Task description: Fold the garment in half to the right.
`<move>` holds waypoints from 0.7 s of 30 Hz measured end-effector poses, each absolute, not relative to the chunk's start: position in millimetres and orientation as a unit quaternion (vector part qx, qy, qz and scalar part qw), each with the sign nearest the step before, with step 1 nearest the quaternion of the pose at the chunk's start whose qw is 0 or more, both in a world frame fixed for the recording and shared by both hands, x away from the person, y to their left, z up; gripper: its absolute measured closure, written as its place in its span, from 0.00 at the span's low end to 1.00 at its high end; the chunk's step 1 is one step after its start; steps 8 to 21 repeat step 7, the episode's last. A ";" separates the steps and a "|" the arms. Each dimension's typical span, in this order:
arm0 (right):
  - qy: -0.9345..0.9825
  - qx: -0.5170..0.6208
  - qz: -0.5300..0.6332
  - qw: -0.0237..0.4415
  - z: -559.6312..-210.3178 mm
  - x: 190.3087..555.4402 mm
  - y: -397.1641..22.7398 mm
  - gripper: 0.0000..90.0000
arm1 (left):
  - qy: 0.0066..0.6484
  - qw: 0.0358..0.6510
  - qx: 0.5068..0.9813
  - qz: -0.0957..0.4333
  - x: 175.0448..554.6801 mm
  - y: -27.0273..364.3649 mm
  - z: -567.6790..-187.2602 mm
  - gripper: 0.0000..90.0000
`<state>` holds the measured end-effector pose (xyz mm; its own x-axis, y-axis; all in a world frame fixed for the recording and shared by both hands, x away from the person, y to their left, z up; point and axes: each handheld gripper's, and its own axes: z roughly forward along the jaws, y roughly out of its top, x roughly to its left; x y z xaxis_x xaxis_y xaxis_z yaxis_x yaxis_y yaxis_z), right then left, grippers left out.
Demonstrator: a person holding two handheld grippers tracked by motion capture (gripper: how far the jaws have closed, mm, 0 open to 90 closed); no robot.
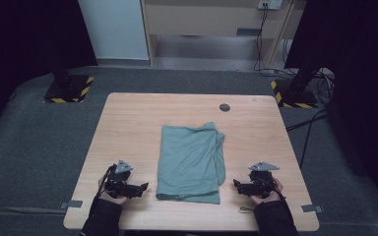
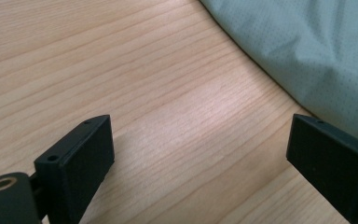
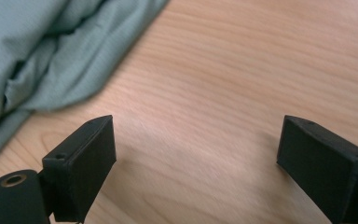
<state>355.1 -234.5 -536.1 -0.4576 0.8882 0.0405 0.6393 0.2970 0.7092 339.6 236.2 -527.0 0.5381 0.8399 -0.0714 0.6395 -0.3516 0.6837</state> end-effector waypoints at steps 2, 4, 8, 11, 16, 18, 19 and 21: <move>0.781 0.492 0.339 0.184 -537.9 351.8 -241.3 0.13 | 0.458 0.333 0.810 0.152 338.4 238.1 -528.6 0.07; 0.776 0.496 0.343 0.184 -538.1 347.5 -248.6 0.12 | 0.462 0.330 0.809 0.153 337.9 240.6 -529.8 0.07; 0.770 0.500 0.351 0.185 -537.5 340.8 -256.3 0.12 | 0.465 0.334 0.805 0.156 336.8 243.3 -529.3 0.07; 0.770 0.500 0.351 0.185 -537.5 340.8 -256.3 0.12 | 0.465 0.334 0.805 0.156 336.8 243.3 -529.3 0.07; 0.770 0.500 0.351 0.185 -537.5 340.8 -256.3 0.12 | 0.465 0.334 0.805 0.156 336.8 243.3 -529.3 0.07; 0.770 0.500 0.351 0.185 -537.5 340.8 -256.3 0.12 | 0.465 0.334 0.805 0.156 336.8 243.3 -529.3 0.07; 0.770 0.500 0.351 0.185 -537.5 340.8 -256.3 0.12 | 0.465 0.334 0.805 0.156 336.8 243.3 -529.3 0.07; 0.770 0.500 0.351 0.185 -537.5 340.8 -256.3 0.12 | 0.465 0.334 0.805 0.156 336.8 243.3 -529.3 0.07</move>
